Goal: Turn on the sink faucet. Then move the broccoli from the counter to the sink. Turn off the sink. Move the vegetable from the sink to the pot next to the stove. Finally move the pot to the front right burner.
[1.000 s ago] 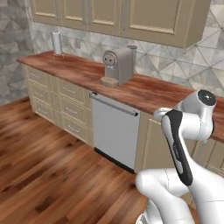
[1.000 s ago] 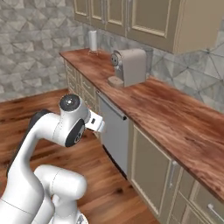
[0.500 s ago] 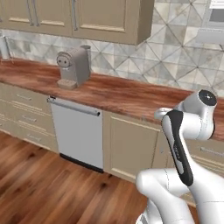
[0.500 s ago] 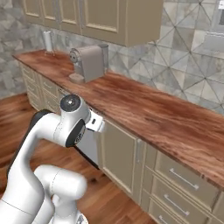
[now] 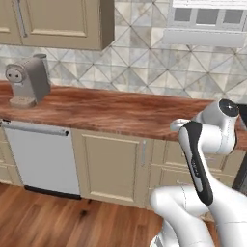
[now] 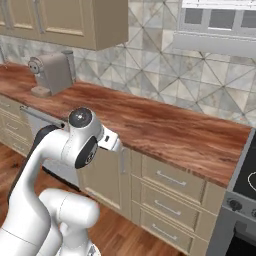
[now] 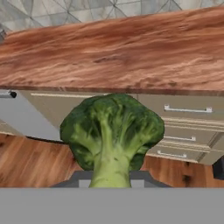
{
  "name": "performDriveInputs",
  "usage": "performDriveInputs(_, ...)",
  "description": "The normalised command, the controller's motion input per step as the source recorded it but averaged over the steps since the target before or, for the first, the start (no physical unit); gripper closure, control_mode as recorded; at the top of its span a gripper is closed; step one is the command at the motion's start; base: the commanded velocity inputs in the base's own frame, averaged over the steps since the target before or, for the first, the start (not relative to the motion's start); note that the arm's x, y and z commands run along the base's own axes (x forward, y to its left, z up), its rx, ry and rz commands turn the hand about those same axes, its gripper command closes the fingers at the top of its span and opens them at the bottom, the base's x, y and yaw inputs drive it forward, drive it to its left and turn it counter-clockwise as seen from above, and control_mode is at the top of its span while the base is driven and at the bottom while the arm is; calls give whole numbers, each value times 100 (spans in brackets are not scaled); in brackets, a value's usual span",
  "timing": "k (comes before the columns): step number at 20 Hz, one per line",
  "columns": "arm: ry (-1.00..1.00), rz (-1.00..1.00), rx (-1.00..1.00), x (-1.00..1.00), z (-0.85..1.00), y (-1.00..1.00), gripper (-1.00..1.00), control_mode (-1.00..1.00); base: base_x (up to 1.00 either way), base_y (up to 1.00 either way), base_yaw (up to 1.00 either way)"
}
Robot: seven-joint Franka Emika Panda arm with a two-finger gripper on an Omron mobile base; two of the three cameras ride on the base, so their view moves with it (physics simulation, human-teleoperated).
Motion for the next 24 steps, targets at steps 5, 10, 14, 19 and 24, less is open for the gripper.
performDriveInputs(5,0,0,0,0,0,0,100,100,0,-34,-37)
performDriveInputs(10,0,0,0,0,0,0,100,100,1,-53,-27)
performDriveInputs(14,0,0,0,0,0,0,100,100,7,-58,-23)
performDriveInputs(19,0,0,0,0,0,0,100,100,24,-51,-19)
performDriveInputs(24,0,0,0,0,0,0,100,100,34,-44,-15)
